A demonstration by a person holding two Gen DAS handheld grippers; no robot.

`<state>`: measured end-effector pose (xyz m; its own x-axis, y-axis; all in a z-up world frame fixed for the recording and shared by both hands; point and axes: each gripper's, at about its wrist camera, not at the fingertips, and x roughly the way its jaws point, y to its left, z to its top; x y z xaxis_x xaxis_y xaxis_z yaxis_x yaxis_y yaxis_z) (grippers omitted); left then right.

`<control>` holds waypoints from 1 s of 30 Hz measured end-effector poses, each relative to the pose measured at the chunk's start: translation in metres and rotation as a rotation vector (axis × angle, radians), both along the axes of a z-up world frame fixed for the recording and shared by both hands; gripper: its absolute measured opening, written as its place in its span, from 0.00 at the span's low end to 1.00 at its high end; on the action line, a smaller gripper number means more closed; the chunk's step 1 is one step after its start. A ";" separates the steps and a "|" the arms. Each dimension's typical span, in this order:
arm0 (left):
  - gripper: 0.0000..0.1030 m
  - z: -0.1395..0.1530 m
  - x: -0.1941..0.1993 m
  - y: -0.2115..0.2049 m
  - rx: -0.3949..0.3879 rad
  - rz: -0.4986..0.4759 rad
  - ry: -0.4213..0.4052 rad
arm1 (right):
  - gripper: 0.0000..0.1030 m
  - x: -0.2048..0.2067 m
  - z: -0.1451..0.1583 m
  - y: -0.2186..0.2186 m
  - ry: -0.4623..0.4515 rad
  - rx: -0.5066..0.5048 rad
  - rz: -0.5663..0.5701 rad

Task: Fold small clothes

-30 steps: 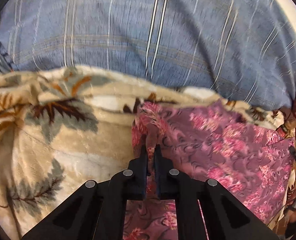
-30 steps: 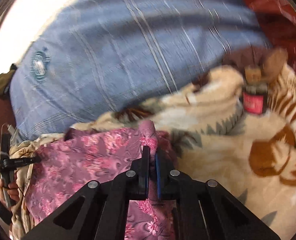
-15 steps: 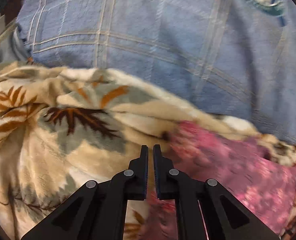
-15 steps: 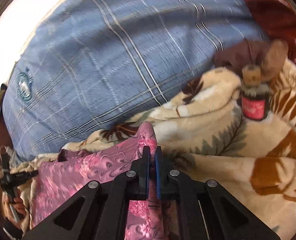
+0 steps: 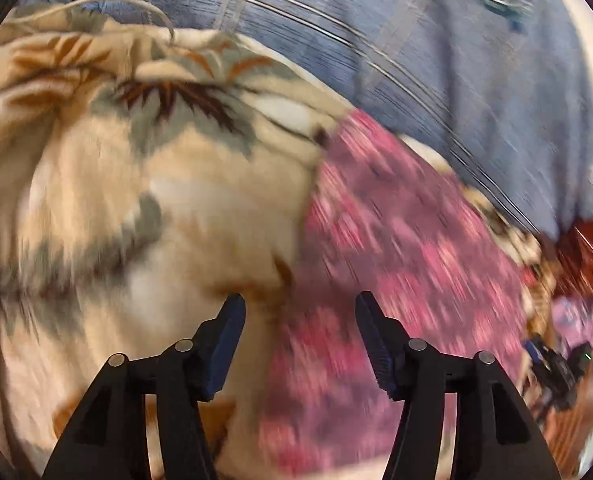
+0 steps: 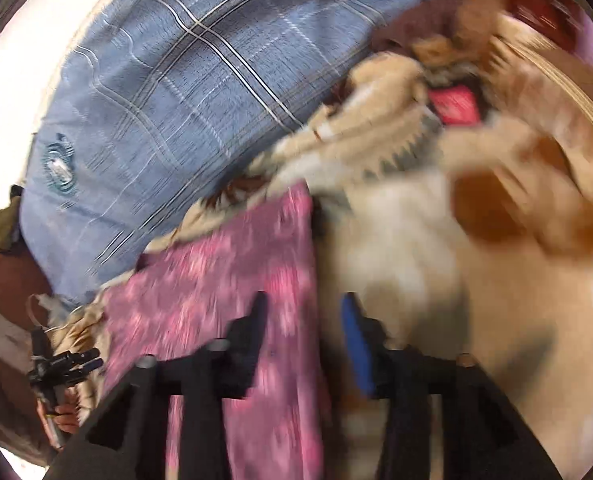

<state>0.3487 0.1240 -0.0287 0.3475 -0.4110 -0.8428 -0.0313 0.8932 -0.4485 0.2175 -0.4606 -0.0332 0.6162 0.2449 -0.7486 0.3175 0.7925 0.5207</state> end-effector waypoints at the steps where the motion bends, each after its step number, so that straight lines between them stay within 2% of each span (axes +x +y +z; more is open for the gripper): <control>1: 0.57 0.003 -0.012 0.003 -0.018 -0.016 -0.008 | 0.46 -0.013 -0.003 0.001 0.002 0.031 0.000; 4: 0.64 0.006 -0.039 0.013 -0.045 -0.023 -0.019 | 0.48 -0.044 -0.014 -0.002 -0.008 0.112 -0.028; 8: 0.64 -0.010 -0.060 0.019 -0.125 -0.008 0.069 | 0.49 -0.057 -0.037 0.011 -0.009 0.256 -0.023; 12: 0.65 -0.036 -0.063 0.012 -0.176 0.035 0.131 | 0.49 -0.059 -0.045 0.028 -0.056 0.315 -0.013; 13: 0.63 -0.039 -0.064 0.012 -0.185 0.057 0.128 | 0.44 -0.057 -0.048 0.031 -0.056 0.338 -0.014; 14: 0.52 -0.040 -0.062 0.009 -0.196 0.092 0.105 | 0.32 -0.056 -0.050 0.033 -0.053 0.337 -0.021; 15: 0.39 -0.039 -0.061 0.007 -0.210 0.106 0.094 | 0.11 -0.055 -0.049 0.035 -0.046 0.324 -0.021; 16: 0.16 -0.038 -0.062 0.005 -0.234 0.110 0.088 | 0.11 -0.053 -0.045 0.035 -0.049 0.294 -0.032; 17: 0.08 -0.035 -0.063 0.005 -0.263 0.118 0.081 | 0.11 -0.053 -0.037 0.033 -0.071 0.282 -0.043; 20: 0.08 -0.009 -0.076 0.004 -0.310 0.158 0.020 | 0.10 -0.049 0.007 0.017 -0.186 0.273 -0.048; 23: 0.09 0.000 -0.092 0.003 -0.308 0.200 -0.003 | 0.07 -0.048 0.048 -0.001 -0.257 0.194 -0.049; 25: 0.09 -0.012 -0.096 0.002 -0.274 0.211 0.023 | 0.01 -0.045 0.044 -0.012 -0.217 0.173 -0.069; 26: 0.09 -0.025 -0.099 0.003 -0.235 0.223 0.060 | 0.00 -0.044 0.030 -0.017 -0.160 0.155 -0.093; 27: 0.09 -0.034 -0.101 0.006 -0.227 0.236 0.084 | 0.00 -0.044 0.015 -0.021 -0.102 0.135 -0.110; 29: 0.12 -0.054 -0.105 0.019 -0.292 0.278 0.135 | 0.00 -0.047 -0.012 -0.025 0.013 0.098 -0.122; 30: 0.12 -0.057 -0.108 0.026 -0.323 0.295 0.142 | 0.00 -0.052 -0.017 -0.025 0.034 0.073 -0.125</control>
